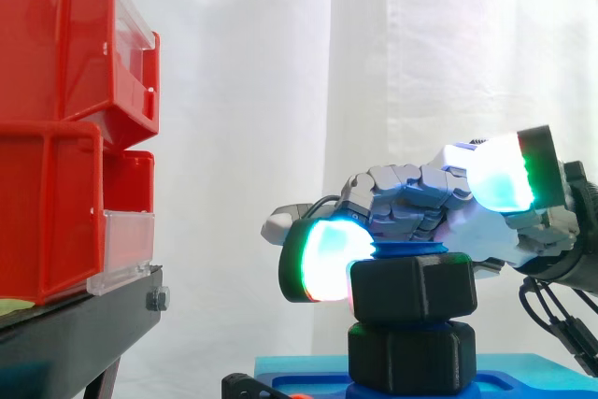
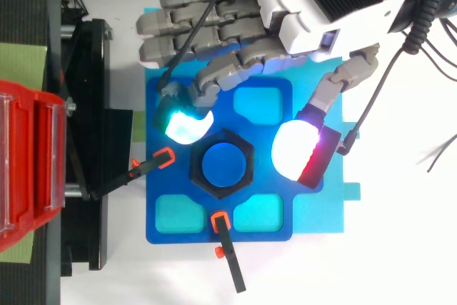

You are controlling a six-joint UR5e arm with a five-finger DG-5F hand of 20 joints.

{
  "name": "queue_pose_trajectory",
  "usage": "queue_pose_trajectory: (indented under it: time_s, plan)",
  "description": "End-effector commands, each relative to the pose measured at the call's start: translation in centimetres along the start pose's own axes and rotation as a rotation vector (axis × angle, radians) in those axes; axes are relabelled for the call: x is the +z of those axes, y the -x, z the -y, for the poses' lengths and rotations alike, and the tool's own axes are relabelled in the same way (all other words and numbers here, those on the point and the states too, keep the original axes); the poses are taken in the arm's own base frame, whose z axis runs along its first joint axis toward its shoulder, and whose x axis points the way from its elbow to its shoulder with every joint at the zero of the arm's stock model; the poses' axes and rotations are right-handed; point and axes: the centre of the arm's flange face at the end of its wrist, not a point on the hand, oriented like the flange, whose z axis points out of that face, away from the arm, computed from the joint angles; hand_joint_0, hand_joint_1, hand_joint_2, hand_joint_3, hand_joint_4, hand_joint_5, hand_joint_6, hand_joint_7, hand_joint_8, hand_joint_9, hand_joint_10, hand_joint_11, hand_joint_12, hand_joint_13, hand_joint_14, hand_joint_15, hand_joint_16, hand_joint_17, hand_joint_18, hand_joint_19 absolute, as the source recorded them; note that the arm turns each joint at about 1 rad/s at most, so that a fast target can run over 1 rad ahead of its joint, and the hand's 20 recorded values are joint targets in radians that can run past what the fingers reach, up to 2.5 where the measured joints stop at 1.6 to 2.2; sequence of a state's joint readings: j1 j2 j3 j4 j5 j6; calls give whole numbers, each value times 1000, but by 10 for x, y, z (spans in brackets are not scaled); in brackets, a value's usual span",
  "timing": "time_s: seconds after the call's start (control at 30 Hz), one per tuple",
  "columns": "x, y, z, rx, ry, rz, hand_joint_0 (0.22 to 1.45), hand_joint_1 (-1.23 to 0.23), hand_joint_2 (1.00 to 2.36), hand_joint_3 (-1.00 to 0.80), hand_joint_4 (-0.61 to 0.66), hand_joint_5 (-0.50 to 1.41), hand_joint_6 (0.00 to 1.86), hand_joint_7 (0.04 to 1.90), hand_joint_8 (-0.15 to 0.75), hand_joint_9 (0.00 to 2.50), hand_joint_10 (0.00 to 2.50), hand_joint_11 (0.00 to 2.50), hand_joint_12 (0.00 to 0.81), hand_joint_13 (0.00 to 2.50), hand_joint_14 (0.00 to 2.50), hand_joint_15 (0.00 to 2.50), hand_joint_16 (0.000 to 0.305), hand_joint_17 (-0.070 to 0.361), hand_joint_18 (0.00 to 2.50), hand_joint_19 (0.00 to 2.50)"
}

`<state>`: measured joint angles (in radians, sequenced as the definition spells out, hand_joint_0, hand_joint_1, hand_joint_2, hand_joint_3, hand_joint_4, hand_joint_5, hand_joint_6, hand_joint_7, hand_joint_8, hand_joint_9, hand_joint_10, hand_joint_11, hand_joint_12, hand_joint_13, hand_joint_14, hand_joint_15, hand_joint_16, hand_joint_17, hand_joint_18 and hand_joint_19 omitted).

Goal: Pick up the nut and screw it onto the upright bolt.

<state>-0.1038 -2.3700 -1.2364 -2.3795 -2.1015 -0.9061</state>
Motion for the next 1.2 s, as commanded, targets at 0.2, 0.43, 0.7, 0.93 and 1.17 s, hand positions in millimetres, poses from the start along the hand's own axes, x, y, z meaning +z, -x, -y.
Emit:
queue_pose_trajectory:
  time_s: [0.2, 0.43, 0.7, 0.93, 1.17]
  plan:
    - [-3, 3, 3, -1, -5, 3, 491, -326, 1000, -500, 228, -82, 503, 1212, 254, 453, 0, 0, 313, 239, 0, 0, 47, 106, 0, 0]
    - [-4, 4, 4, -5, -1, 4, 506, -378, 1000, -500, 221, -26, 532, 1327, 260, 640, 0, 0, 292, 374, 0, 0, 42, 94, 106, 0]
    - [-6, 5, 6, -3, -5, 3, 481, -269, 1000, -500, 110, 29, 561, 1252, 202, 849, 0, 0, 276, 479, 0, 0, 41, 93, 223, 0]
    - [-8, 7, 7, -6, -6, 4, 450, -198, 1000, -500, -3, 85, 500, 1351, 83, 1128, 0, 0, 197, 631, 0, 0, 35, 79, 428, 0]
    - [-7, 7, 7, -10, 4, 7, 444, -146, 1000, -500, 272, -32, 504, 990, 189, 920, 0, 0, 273, 507, 0, 0, 42, 94, 265, 0]
